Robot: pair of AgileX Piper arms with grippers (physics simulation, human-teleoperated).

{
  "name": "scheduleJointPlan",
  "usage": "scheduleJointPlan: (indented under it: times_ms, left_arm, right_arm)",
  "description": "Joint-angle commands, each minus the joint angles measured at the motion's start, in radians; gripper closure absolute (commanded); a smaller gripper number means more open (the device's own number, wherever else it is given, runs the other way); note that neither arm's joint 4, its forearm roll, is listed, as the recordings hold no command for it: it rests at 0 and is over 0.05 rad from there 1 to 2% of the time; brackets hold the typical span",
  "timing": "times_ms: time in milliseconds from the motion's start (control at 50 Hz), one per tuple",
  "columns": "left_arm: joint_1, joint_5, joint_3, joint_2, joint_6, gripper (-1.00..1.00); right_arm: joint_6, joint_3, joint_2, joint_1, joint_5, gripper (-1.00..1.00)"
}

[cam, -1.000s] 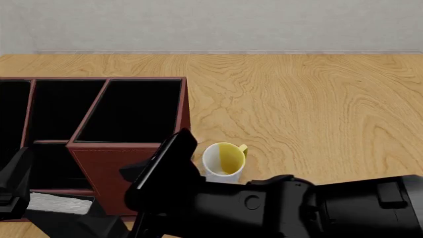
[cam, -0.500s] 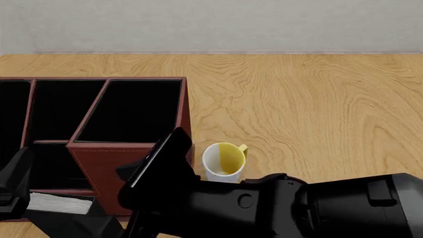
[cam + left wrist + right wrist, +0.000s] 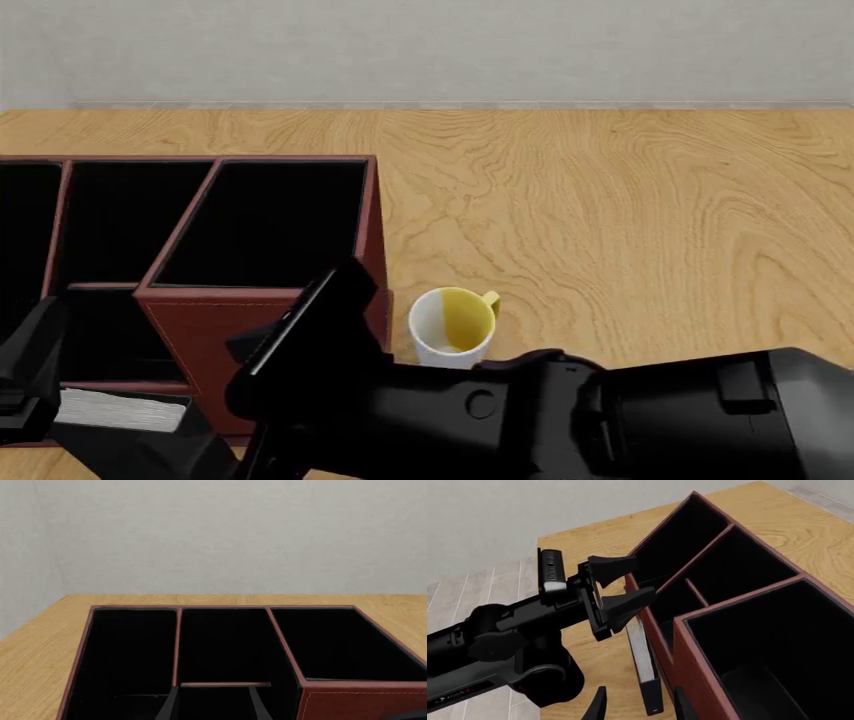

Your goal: Pick up the book and place it in the right compartment of the caddy.

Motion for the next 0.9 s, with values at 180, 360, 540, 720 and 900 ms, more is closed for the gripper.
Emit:
scheduleJointPlan:
  times_ms: [180,360,540,720,900]
  left_arm:
    - [0.0,0.0,0.0,0.0,0.0,-1.0]
    - [0.0,0.0,0.0,0.0,0.0,-1.0]
    - [0.0,0.0,0.0,0.0,0.0,-1.0]
    - [0.0,0.0,0.0,0.0,0.0,-1.0]
    - [0.0,0.0,0.0,0.0,0.0,-1.0]
  right_arm:
    - [0.004,-0.016,0.025,-0.003,-0.01,-1.0]
    - [0.011,-0.016,0.05,-0.007,-0.034,-1.0]
    - [0.014,-0.021,0.073,-0.009,-0.047,-1.0]
    - [0.015,-0.03,0.091,-0.012,-0.05,-1.0]
    - [0.015,-0.038,0.102,-0.01,-0.049,-1.0]
